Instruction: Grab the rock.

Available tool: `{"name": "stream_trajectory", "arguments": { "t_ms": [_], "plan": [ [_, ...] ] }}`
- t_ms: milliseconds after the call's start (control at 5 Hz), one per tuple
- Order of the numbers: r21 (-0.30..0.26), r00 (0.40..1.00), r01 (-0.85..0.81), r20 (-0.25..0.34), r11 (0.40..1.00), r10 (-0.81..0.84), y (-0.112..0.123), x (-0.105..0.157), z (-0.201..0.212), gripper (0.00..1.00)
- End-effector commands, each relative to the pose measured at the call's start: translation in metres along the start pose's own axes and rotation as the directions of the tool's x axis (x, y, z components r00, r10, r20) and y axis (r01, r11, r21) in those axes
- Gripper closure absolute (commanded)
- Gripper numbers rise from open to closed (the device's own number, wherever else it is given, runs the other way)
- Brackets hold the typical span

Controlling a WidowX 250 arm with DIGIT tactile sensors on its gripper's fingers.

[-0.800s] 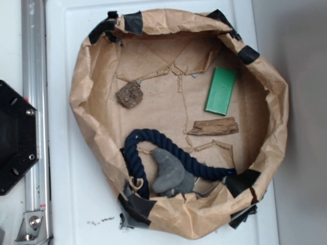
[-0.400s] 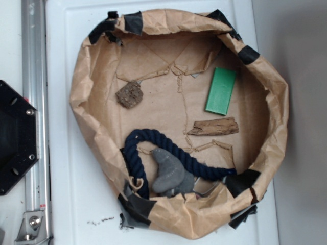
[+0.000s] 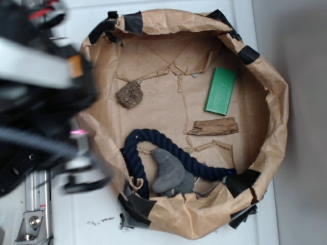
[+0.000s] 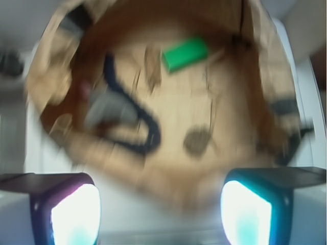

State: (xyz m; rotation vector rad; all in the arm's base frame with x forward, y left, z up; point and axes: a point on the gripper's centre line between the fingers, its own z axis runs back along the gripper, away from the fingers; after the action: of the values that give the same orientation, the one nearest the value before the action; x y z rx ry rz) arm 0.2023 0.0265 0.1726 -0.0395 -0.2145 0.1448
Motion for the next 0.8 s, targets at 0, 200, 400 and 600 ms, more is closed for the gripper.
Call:
{"name": "stream_trajectory", "arguments": {
  "t_ms": [0,200,400,600],
  "plan": [
    [0.006,0.988,0.1,-0.115,0.995,-0.099,0.02,0.009,-0.08,0.0],
    [0.001,0.948,0.224,-0.231,0.975,-0.218,0.0,-0.012,-0.128,0.0],
    [0.141,0.883,0.366,-0.364,0.92,-0.296,0.001,-0.031,-0.15,0.0],
    [0.159,0.882,0.385,-0.353,0.909,-0.312,0.026,-0.035,-0.141,0.0]
  ]
}}
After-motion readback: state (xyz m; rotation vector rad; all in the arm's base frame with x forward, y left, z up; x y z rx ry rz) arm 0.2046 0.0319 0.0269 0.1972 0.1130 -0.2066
